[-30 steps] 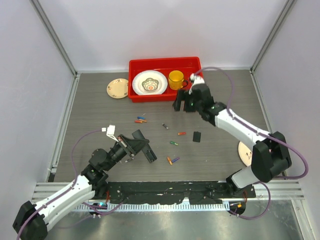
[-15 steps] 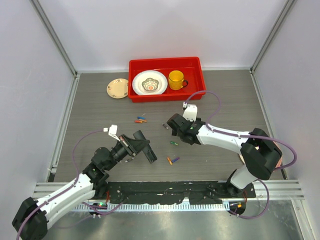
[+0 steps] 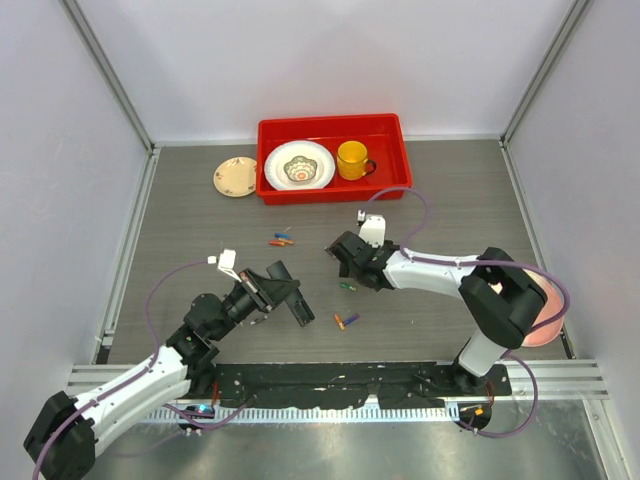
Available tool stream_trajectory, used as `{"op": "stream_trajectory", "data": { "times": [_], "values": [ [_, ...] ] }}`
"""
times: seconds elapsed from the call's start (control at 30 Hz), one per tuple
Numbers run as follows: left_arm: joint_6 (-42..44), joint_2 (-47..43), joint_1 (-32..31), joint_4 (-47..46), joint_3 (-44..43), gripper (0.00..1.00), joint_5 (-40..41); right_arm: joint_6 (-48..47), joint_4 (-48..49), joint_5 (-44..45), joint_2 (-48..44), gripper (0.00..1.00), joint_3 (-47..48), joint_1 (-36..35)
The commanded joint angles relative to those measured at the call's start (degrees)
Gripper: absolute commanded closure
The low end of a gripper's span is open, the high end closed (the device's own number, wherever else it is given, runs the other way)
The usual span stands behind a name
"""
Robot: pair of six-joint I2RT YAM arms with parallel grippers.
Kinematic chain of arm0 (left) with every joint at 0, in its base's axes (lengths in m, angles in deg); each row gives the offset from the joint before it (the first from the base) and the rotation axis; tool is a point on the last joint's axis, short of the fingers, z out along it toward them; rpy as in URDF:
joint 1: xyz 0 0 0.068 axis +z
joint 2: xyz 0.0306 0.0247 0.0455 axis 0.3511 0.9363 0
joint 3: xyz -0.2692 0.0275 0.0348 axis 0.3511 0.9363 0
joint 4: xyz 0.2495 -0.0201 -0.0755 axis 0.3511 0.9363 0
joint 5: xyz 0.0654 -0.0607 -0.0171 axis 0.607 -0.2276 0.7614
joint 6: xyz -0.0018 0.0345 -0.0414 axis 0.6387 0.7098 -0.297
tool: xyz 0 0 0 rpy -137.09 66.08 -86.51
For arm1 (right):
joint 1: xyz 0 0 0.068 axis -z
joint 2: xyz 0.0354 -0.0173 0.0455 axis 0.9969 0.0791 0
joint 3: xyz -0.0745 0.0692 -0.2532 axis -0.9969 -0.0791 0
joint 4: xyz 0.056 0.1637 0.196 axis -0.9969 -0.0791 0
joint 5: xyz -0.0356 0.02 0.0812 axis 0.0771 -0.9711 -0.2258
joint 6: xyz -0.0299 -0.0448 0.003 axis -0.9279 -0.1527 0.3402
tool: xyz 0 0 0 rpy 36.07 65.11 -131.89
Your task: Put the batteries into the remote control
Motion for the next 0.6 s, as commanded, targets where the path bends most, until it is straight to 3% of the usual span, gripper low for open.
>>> {"op": "stream_trajectory", "data": {
  "times": [0.0, 0.57],
  "values": [
    [0.35, -0.61, -0.23, -1.37, 2.50, 1.00, 0.84, -3.19, 4.01, -2.12, 0.68, 0.23, 0.36, 1.27],
    [0.70, 0.01, -0.23, -1.80, 2.41, 1.00, 0.49, -10.75, 6.82, -7.21, 4.46, 0.26, -0.17, 3.99]
  ]
}}
